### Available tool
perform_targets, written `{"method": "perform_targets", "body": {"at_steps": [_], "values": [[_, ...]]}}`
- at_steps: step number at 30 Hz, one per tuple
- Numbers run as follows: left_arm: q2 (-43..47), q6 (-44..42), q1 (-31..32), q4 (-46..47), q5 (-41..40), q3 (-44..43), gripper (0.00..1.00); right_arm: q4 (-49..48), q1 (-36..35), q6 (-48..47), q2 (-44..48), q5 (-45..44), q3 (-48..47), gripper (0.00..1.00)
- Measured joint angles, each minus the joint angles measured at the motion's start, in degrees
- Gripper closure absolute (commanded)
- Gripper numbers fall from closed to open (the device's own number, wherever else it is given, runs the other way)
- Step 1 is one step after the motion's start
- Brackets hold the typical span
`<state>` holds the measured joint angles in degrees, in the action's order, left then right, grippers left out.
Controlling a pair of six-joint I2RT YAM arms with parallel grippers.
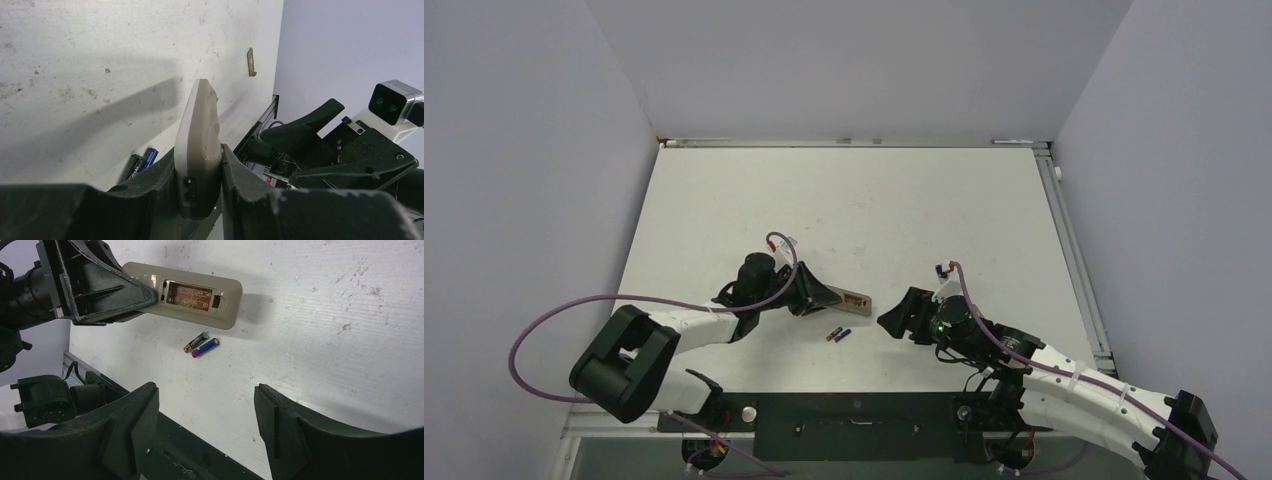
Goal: Load the batteries into the remote control
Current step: Place the remote control at the center of the board.
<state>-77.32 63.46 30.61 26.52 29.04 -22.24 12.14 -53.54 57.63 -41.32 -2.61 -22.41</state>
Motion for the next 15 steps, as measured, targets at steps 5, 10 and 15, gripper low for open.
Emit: {"method": "perform_targets", "body": {"at_steps": [5,10,15], "values": [[-2.8,0.9,0.0,4.2,0.7,0.0,0.87,0.0,0.0,0.0,0.0,0.0,0.0,0.31],[-5.9,1.4,0.0,7.0,1.2,0.0,0.79,0.0,0.0,0.0,0.1,0.0,0.0,0.31],[-8.6,1.9,0.0,8.4,1.2,0.0,0.74,0.1,0.0,0.0,0.4,0.0,0.0,0.31]]}}
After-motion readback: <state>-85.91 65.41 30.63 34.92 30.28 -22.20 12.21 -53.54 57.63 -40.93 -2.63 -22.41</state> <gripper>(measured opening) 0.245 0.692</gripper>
